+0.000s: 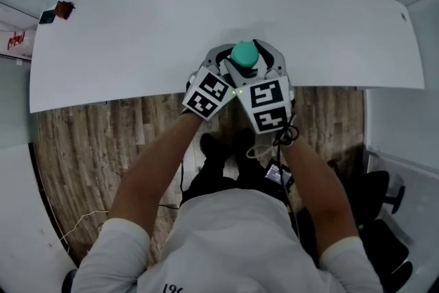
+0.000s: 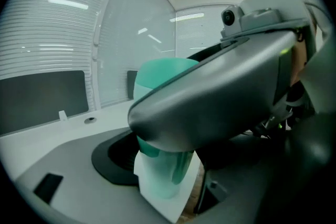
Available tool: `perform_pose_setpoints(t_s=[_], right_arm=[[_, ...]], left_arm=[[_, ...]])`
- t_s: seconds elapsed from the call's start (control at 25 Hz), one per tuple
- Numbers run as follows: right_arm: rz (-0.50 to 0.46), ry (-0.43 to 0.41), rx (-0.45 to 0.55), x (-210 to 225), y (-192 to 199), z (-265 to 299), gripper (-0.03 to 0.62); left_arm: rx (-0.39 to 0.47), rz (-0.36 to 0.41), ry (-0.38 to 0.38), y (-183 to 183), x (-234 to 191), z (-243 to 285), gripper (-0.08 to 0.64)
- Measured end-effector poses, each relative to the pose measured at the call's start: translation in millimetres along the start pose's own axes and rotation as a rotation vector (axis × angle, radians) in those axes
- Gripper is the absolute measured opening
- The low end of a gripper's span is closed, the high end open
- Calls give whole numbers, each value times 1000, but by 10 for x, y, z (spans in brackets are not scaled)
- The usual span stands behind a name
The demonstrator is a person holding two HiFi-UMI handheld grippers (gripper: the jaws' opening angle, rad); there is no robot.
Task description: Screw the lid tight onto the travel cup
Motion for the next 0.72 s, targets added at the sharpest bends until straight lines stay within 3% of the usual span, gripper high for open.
perform_pose_setpoints(t_s=[0.2, 0.36, 0.52, 0.72], right_arm=[[16, 55, -18, -46, 7, 43, 311], [107, 44, 1, -5, 62, 20, 311], [78, -5, 19, 36, 83, 10, 311], [-11, -142, 27, 63, 71, 22, 311]], left_arm=[[0, -25, -70, 12, 1, -3, 324], [0, -46, -100, -2, 4, 16, 324], [1, -20, -25, 8, -23, 18, 324], [-5, 12, 106, 38, -114, -1, 324]])
Point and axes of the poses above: the fingertips, and each gripper's own axes: z forward along the fingers, x to its right, y out of its underside, the point moved 8 cm from there along -z, backward along the fingers, and after that the axes turned 11 degrees about -y, right-handed, at the moved point
